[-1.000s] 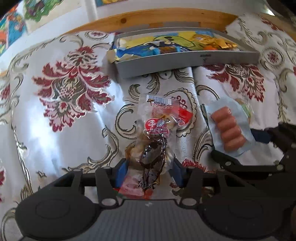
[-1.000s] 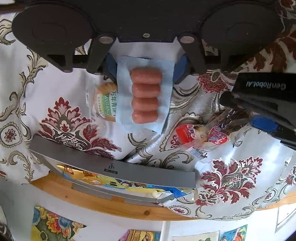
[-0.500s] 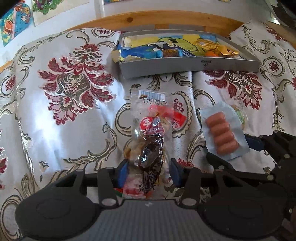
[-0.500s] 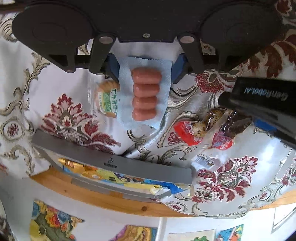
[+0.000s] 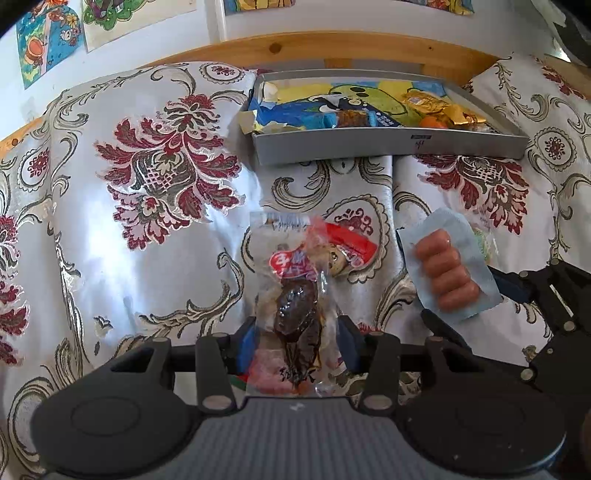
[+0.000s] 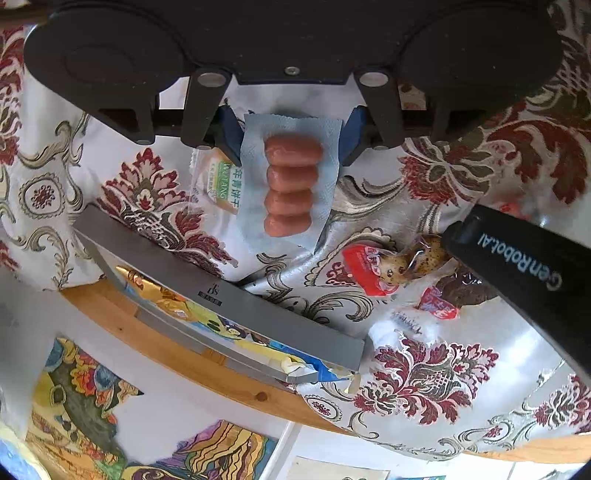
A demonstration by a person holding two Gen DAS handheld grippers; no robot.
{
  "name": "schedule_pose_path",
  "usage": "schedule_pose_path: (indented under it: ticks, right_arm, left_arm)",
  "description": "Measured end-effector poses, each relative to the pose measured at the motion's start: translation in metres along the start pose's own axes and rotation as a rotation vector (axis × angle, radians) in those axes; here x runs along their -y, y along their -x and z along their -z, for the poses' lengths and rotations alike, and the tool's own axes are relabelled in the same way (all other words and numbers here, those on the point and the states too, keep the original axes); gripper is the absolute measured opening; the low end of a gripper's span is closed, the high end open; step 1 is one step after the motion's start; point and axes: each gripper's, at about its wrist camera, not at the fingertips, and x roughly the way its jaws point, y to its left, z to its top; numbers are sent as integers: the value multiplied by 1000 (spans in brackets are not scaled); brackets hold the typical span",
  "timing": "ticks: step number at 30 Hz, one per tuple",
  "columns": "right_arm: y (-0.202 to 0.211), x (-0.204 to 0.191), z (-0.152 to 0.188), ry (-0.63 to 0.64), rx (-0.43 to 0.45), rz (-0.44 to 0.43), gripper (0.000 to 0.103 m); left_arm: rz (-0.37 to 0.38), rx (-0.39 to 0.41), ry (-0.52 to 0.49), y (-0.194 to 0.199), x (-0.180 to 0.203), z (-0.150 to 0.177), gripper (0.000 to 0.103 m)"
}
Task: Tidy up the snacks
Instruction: 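Grasp the dried-meat bag with the left tool while the right tool grasps the sausage pack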
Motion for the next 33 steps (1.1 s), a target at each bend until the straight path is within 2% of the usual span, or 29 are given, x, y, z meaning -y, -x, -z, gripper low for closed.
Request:
schedule_pose_path:
  ticks: [15, 18, 24, 33]
  right_arm:
    - [-3, -4, 3, 96, 32, 69, 56]
    - [-3, -5, 3, 107, 34, 73, 56]
    - [-2, -7, 3, 129, 42, 82, 56]
    - [0, -7, 4, 196, 93, 137, 56]
  left_arm:
    - [-4, 3, -13, 0, 5, 2, 49]
    - [-18, 25, -19, 2, 6, 2, 49]
    - [-107, 104, -103, 10, 17, 3, 49]
    - [-120, 158, -89, 17, 17, 1, 49]
